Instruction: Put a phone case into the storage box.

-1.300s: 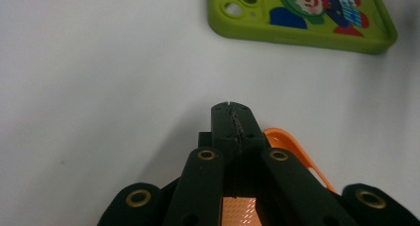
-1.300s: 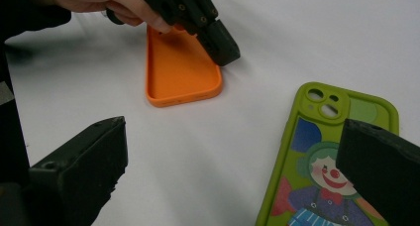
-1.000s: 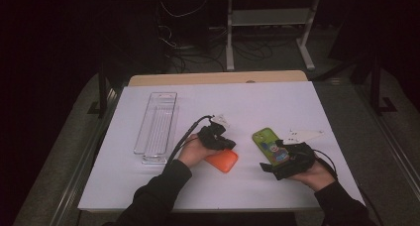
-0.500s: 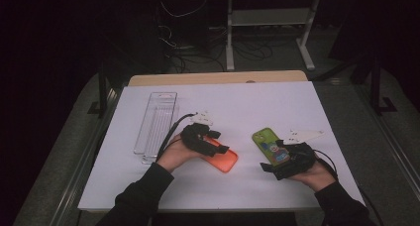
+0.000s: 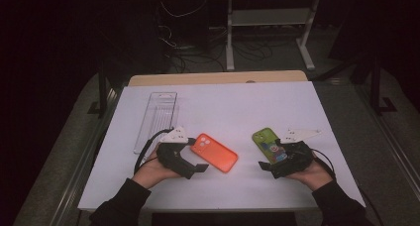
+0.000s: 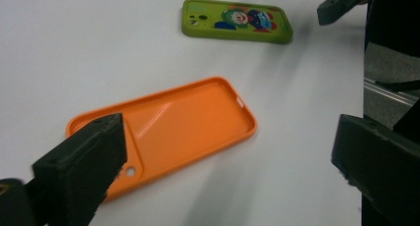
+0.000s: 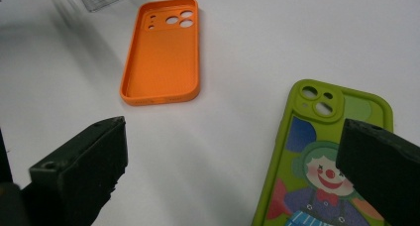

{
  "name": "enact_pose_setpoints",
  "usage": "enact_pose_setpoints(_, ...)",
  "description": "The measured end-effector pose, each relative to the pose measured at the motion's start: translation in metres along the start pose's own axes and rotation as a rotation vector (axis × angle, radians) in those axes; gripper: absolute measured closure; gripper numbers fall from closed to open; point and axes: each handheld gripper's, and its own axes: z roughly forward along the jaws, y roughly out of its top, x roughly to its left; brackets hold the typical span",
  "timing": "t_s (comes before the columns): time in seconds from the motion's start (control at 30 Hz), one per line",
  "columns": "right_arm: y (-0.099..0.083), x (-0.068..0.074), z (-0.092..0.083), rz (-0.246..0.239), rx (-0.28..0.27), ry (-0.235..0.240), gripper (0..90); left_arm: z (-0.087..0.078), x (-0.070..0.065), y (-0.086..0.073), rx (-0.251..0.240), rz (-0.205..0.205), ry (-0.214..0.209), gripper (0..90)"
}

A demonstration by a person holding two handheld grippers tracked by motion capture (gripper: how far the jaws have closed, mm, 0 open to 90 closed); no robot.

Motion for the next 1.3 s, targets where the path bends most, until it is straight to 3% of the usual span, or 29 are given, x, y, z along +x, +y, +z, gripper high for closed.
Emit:
enact_pose_setpoints(0.17,0.005,0.002,0.006,-0.011,0.023,-0.014,0.0,-0.011,0.003,-0.004,0.006,0.019,0.003,0.0)
enact_pose_setpoints(0.5,0.021,0.007,0.013,-0.021,0.046,-0.006,0.0,-0.023,0.017,-0.008,0.000,0.008,0.015,0.0)
enact_pose_setpoints(0.97,0.051,0.016,0.041,-0.019,0.115,0.014,0.0,-0.022,0.024,-0.011,-0.001,0.001,0.023,0.0)
enact_pose_setpoints(1.3,0.069,0.028,0.067,-0.058,0.158,0.034,0.0,-0.022,0.025,-0.012,-0.004,-0.008,0.023,0.0)
